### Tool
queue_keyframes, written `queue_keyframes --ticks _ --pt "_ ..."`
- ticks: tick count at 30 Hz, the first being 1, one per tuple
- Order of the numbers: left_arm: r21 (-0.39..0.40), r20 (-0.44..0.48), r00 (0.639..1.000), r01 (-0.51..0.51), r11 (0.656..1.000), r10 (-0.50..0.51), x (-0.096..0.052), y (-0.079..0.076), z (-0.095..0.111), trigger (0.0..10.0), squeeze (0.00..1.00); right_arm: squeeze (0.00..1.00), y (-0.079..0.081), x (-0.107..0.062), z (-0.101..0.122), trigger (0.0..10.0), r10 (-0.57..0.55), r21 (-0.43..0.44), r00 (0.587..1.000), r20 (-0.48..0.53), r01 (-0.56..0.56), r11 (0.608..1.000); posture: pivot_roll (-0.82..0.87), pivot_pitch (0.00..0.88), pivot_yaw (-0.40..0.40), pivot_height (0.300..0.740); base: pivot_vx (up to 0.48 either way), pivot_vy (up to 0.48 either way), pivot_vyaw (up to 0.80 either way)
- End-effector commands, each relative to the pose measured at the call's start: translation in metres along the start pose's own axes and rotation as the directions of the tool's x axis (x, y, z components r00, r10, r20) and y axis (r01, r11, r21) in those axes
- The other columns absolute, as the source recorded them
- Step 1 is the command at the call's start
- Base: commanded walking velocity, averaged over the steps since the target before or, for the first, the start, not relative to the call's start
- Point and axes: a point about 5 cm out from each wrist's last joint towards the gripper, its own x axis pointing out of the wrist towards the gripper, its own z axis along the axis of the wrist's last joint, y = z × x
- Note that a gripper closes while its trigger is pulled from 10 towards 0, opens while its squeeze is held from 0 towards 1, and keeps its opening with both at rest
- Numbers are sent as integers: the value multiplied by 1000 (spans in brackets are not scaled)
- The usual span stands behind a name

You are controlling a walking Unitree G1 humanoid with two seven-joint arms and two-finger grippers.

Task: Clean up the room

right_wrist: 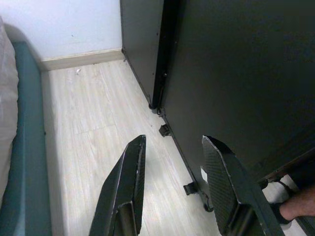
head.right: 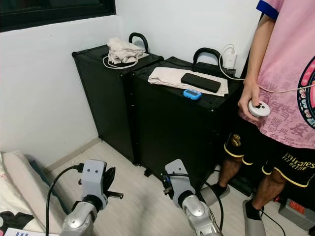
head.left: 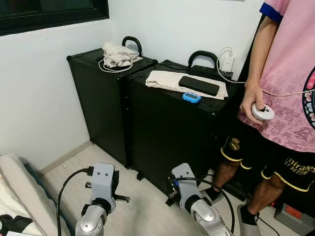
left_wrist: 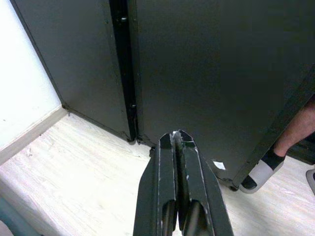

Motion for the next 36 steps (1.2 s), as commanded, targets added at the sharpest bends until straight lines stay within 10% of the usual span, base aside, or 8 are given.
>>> queue_keyframes --ticks 1,36 --pt "-12 21 1000 -5 1000 5 1 0 3 10000 0 0 -2 0 -2 10000 -11 23 1000 -12 11 1000 -20 0 -46 740 0 0 0" --pt "-27 22 998 -62 998 62 0 8 3 10000 0 0 -4 2 1 10000 -3 21 1000 -11 3 1000 -23 0 -57 740 272 0 0"
